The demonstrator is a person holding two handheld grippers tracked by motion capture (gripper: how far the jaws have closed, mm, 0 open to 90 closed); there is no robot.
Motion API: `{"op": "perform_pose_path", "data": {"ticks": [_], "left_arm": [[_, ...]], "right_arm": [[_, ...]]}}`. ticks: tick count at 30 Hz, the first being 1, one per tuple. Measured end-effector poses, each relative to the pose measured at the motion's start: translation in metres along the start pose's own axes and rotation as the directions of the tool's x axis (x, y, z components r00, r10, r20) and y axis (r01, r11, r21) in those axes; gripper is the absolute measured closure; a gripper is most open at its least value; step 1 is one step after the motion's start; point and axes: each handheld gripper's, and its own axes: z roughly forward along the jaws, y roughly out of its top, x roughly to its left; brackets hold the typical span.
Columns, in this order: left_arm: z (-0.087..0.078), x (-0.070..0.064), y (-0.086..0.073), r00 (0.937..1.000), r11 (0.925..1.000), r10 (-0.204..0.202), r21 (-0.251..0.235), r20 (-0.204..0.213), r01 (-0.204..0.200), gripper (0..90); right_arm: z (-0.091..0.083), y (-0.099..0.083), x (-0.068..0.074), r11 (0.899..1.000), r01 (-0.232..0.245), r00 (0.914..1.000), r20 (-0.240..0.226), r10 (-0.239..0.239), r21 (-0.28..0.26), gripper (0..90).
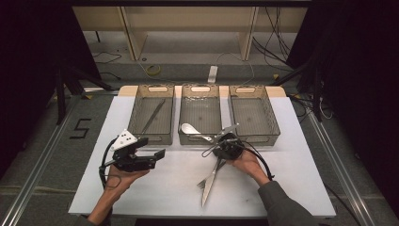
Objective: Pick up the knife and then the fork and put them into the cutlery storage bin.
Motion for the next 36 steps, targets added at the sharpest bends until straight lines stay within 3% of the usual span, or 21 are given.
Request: {"op": "perform_pose_path", "data": {"ticks": [18, 36], "left_arm": [[0.0027, -0.0022, -0.001, 1.0, 0.9999, 0.006, 0.013, 0.005, -0.006, 17.0], [0.0009, -0.0016, -0.0015, 1.0, 0.9999, 0.005, 0.009, 0.004, -0.005, 17.0]], "right_arm": [[0.0006, 0.0045, 0.0042, 0.998, 0.043, 0.9987, 0.027, -0.044, 0.039, 90.0], [-0.0085, 0.001, 0.0026, 0.994, 0.01, 0.9992, 0.037, -0.014, 0.111, 90.0]]}}
